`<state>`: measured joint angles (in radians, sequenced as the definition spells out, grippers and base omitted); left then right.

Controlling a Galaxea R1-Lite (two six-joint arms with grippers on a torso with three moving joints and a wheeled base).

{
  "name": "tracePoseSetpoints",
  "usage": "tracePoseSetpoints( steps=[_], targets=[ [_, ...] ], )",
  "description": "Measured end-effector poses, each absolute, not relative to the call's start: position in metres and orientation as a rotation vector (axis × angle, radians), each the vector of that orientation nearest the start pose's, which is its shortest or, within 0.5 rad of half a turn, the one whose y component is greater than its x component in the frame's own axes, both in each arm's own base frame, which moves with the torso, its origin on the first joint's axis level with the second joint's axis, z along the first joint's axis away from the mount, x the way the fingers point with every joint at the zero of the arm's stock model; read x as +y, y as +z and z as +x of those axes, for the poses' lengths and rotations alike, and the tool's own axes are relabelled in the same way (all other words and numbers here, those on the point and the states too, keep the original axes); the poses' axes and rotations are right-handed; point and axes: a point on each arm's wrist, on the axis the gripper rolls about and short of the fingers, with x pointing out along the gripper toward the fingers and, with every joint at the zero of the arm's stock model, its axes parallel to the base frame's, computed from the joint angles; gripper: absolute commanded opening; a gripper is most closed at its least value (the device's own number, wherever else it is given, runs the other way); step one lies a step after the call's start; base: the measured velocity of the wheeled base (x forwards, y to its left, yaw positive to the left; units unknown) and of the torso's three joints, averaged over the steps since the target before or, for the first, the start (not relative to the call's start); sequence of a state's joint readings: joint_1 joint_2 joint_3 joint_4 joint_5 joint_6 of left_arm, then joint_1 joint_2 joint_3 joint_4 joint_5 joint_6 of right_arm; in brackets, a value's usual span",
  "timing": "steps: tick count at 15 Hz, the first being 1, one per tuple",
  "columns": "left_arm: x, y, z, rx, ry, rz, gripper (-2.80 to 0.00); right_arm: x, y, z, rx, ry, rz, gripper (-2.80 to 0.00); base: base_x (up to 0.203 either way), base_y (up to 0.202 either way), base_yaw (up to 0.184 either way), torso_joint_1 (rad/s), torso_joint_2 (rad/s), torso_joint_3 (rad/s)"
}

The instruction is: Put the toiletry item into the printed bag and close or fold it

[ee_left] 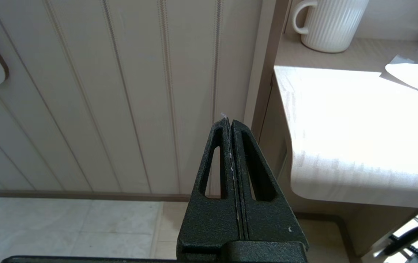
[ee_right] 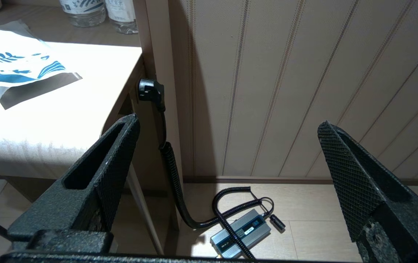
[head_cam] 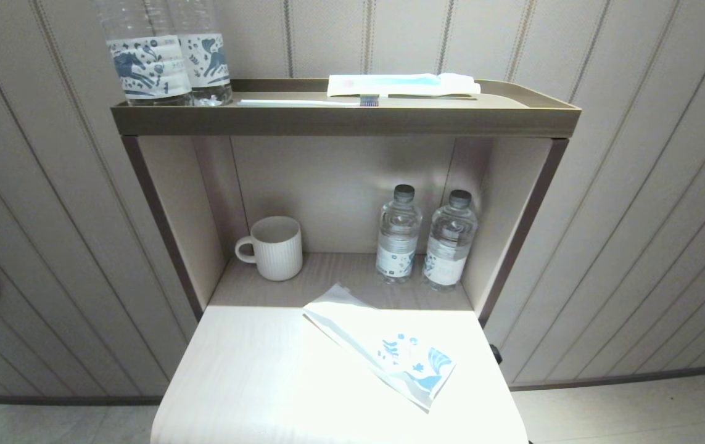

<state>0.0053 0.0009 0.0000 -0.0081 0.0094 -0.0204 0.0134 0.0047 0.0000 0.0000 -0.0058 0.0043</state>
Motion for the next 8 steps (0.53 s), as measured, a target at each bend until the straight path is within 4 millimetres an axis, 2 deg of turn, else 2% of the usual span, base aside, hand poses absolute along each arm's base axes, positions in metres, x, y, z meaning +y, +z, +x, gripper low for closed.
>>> tracePoseSetpoints(
  steps=[8],
  targets=[
    [0.0001,0.0764,-0.0228,-0.009,0.014,-0.019,-2.8,-0.0004,0.0756,-0.0224,0.006,0.008,0.004,0.0,0.0,0.0,0.0,0.0,0.0,0.0]
  ],
)
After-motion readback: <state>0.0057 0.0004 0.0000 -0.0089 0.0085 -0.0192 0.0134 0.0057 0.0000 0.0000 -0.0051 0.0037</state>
